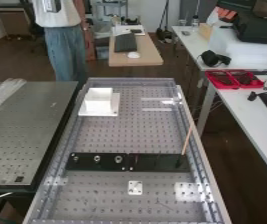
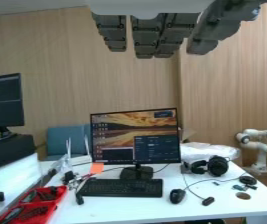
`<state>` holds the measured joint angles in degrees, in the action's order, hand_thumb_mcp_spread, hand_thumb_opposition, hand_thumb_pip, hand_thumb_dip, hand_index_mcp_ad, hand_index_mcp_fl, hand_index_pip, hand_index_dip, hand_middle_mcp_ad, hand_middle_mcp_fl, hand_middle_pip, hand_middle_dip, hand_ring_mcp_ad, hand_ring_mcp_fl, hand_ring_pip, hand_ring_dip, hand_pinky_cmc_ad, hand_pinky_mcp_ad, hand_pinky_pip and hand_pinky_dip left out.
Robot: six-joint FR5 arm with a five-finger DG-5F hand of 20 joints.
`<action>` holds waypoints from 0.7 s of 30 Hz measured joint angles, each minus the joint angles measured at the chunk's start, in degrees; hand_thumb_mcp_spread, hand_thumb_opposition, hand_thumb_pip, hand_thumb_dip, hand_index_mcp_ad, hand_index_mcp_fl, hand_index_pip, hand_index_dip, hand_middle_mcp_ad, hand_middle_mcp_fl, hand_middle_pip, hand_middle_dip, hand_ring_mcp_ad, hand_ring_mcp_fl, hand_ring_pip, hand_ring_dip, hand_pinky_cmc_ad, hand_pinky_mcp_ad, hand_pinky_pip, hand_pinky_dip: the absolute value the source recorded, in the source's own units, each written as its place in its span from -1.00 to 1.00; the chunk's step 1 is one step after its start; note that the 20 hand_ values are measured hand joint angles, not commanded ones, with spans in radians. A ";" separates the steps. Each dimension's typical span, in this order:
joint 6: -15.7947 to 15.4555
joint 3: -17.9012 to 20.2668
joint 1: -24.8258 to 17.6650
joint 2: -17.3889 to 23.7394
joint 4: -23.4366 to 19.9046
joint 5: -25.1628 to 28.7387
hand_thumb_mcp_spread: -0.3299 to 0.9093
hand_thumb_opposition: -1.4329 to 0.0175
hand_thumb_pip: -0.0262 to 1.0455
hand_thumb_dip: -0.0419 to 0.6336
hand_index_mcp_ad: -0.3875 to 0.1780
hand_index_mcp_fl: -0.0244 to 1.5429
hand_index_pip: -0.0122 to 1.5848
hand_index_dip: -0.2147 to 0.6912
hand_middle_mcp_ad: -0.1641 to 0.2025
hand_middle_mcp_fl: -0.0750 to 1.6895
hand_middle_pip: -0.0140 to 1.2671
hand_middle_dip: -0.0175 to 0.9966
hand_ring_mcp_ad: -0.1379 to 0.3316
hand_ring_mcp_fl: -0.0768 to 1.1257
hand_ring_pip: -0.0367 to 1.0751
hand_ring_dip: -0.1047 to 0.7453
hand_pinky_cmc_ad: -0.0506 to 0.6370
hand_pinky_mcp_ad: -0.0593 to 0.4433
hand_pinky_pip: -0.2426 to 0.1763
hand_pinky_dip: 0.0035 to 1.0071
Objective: Grab the smaller nut and place it in the white container
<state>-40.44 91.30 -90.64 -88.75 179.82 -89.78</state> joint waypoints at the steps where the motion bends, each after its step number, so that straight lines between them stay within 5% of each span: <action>1: -0.01 0.00 0.00 0.01 0.00 0.01 -0.47 0.98 -0.95 -0.86 0.28 -0.96 -0.98 -0.50 0.14 -0.91 -0.96 -0.91 -0.38 -0.86 -0.91 -0.72 -0.66 -0.56 0.11 -0.97; 5: -0.20 -0.08 -0.01 0.03 0.18 -0.03 -0.48 0.96 -0.92 -0.88 0.32 -0.96 -0.98 -0.50 -0.01 -0.91 -0.96 -0.92 -0.46 -0.87 -0.93 -0.72 -0.72 -0.62 0.10 -0.96; 8: -0.28 -0.12 -0.03 0.03 0.22 -0.08 -0.23 0.63 -0.37 -0.81 0.29 -0.96 -0.98 -0.39 -0.02 -0.91 -0.90 -0.90 -0.47 -0.87 -0.92 -0.72 -0.67 -0.45 0.04 -0.77; 15: -0.26 -0.27 -0.03 -0.11 0.59 -0.20 -0.17 0.15 -0.27 -0.83 0.19 -0.96 -0.94 -0.08 0.00 -0.91 -0.82 -0.71 -0.22 -0.86 -0.86 -0.67 -0.08 0.23 -0.19 -0.30; 21: -0.20 -0.32 -0.01 -0.15 0.61 -0.20 -0.18 0.06 -0.25 -0.83 0.19 -0.96 -0.94 0.00 0.01 -0.95 -0.81 -0.68 -0.09 -0.87 -0.84 -0.67 0.11 0.42 -0.26 -0.18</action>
<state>-40.64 90.99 -90.65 -88.90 180.43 -89.97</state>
